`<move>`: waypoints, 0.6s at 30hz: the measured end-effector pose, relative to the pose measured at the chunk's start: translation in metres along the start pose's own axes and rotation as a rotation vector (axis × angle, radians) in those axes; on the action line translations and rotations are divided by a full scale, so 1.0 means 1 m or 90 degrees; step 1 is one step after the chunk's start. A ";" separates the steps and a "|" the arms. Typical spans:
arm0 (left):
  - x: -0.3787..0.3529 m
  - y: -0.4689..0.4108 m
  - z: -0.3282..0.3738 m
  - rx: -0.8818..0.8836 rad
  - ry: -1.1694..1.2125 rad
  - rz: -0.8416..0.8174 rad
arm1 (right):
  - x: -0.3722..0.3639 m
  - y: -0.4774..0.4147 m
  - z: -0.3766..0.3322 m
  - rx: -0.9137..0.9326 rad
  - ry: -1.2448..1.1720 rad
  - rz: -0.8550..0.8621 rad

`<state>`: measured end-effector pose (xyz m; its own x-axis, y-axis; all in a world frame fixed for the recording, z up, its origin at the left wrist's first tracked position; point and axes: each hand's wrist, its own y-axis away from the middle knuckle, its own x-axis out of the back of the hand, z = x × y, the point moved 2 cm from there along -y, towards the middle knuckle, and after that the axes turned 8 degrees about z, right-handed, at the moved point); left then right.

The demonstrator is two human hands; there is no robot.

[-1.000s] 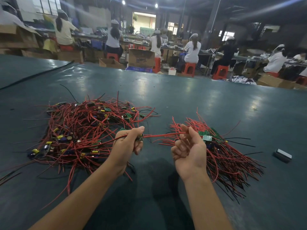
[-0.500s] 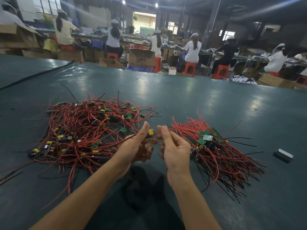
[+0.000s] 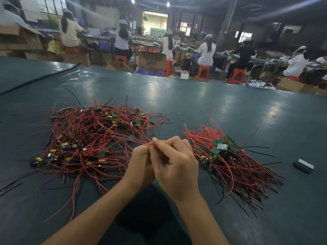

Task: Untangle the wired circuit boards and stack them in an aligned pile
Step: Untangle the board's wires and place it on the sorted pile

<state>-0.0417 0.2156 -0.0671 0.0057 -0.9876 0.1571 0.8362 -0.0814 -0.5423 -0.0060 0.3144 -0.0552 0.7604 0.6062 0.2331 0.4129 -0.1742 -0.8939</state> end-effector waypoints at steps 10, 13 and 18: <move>0.011 -0.014 -0.005 0.296 0.321 0.235 | -0.013 0.010 -0.002 -0.350 -0.241 -0.084; 0.008 -0.012 -0.001 0.318 0.335 0.232 | -0.015 0.008 0.001 -0.547 -0.355 -0.048; 0.004 -0.009 -0.002 0.327 0.293 0.200 | -0.016 0.005 0.008 -0.705 -0.387 -0.040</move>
<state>-0.0502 0.2122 -0.0635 0.1506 -0.9198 -0.3624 0.9840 0.1747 -0.0342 -0.0197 0.3103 -0.0668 0.4936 0.8433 -0.2126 0.8605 -0.5090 -0.0207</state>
